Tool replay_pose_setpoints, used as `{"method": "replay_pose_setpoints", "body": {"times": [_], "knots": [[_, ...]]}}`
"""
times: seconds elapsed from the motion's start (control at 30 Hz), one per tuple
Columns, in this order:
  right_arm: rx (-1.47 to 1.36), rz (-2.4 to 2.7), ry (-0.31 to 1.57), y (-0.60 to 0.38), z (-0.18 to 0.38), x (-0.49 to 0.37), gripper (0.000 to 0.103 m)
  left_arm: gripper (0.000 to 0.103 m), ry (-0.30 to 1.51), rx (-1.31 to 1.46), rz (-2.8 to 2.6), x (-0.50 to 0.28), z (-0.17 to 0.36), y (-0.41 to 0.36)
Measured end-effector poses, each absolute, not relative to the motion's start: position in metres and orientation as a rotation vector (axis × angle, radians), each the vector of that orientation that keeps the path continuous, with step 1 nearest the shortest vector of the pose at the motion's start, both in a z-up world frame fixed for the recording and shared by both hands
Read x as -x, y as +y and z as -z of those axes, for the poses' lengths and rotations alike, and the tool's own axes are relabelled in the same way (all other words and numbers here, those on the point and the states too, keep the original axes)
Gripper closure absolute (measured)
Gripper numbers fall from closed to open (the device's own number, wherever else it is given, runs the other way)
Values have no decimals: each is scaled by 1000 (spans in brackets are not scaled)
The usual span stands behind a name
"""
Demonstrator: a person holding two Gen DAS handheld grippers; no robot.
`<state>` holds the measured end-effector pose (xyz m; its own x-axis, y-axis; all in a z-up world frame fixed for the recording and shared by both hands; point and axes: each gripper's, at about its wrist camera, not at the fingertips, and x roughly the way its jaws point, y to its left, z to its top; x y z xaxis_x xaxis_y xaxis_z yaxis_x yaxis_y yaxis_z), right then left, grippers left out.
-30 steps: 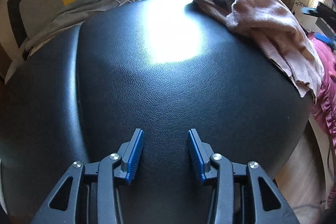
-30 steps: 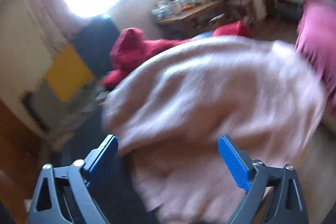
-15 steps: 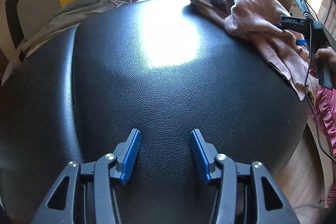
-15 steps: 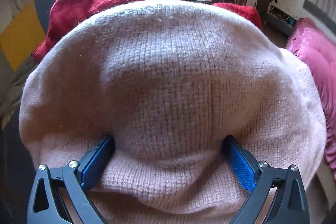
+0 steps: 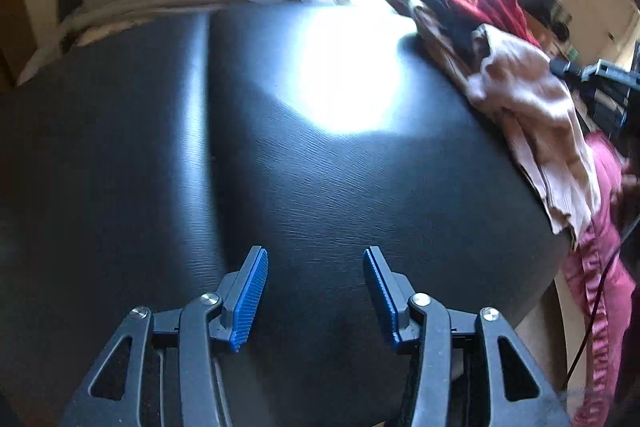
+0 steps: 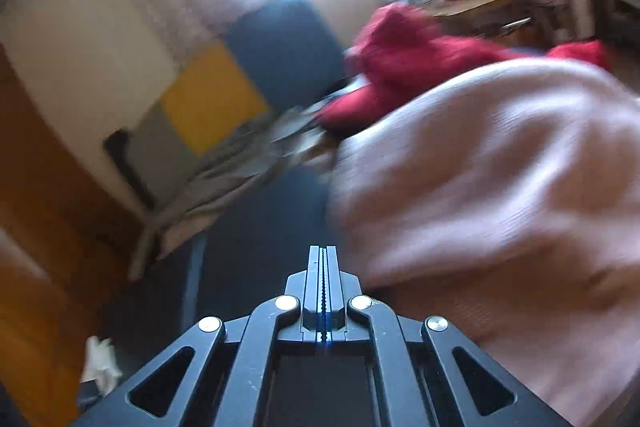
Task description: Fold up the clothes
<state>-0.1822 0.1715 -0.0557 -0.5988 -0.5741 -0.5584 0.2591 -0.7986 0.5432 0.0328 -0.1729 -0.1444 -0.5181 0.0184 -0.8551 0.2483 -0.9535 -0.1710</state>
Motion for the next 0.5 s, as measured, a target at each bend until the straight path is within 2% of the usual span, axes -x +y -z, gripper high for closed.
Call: {"method": "replay_pose_setpoints", "body": {"times": [0.03,0.07,0.1,0.13,0.17,0.2,0.3,0.33,0.37,0.43,0.5], "knots": [[-1051,2369,-595,170,59,177,97,54,405,-1450,2603,-38,141,-174],[-1066,2358,-621,168,63,171,85,54,393,-1432,2614,-44,138,-174],[-1079,2352,-642,168,67,165,66,54,386,-1417,2620,-49,135,-174],[-1086,2370,-654,174,72,154,55,54,382,-1405,2629,-54,133,-176],[-1089,2387,-688,188,77,137,33,54,382,-1400,2639,-57,132,-177],[-1089,2406,-732,206,82,122,27,54,382,-1400,2640,-63,131,-179],[-1040,2479,-977,290,97,97,25,54,390,-1408,2646,-67,131,-180],[-1015,2504,-1068,317,102,85,22,54,393,-1416,2654,-67,131,-178],[-986,2522,-1190,351,108,74,15,54,378,-1427,2669,-61,130,-173],[-920,2545,-1429,419,120,53,14,54,378,-1472,2743,-49,126,-153],[-844,2558,-1588,472,132,36,13,54,379,-1517,2817,-36,121,-133]]}}
